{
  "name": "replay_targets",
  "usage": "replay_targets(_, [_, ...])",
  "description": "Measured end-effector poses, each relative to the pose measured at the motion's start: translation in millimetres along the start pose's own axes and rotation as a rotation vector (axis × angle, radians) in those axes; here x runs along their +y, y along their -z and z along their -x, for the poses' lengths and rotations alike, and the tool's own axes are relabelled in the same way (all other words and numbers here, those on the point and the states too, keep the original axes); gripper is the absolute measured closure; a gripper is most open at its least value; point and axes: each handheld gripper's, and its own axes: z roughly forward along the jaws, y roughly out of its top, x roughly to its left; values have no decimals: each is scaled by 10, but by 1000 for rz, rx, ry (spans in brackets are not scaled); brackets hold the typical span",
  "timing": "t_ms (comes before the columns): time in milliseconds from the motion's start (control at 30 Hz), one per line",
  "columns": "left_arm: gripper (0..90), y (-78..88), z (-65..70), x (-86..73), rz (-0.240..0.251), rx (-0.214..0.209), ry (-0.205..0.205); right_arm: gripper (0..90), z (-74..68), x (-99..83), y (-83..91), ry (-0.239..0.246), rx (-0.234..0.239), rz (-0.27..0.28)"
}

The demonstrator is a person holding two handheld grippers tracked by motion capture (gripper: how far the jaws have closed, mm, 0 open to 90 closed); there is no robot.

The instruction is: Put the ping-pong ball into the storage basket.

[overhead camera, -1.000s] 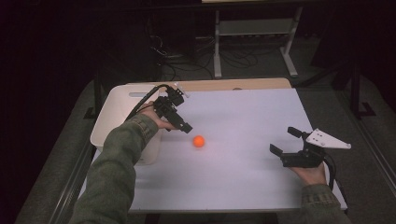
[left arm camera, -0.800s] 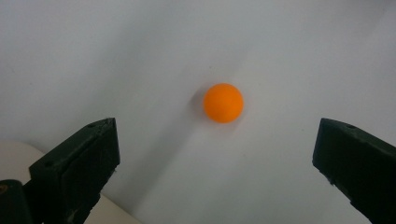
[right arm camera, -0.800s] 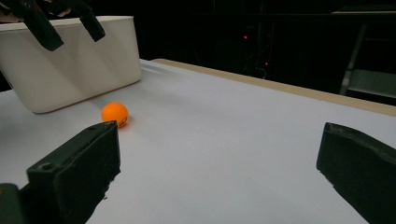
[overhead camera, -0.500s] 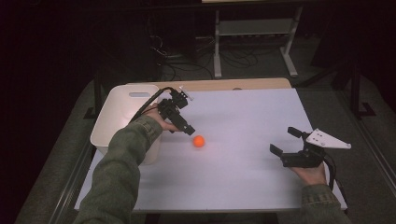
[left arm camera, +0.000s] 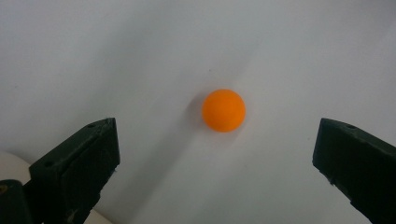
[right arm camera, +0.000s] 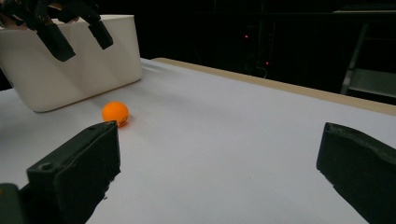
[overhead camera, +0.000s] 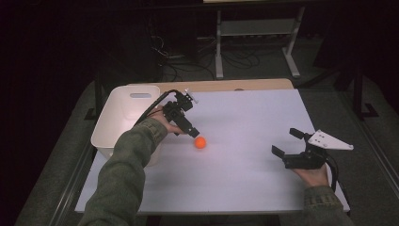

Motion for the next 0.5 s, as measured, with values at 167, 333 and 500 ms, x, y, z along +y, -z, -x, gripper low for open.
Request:
replay_targets(167, [2,-54,2,10,-9,1,1,0,1,0,0,0,0,0])
replay_targets(333, [2,-95,9,22,-17,5,-5,0,1,-1,-2,0,1,0])
replay_targets(500, [1,-130,15,24,-29,12,-12,0,1,-1,-3,0,2,-1])
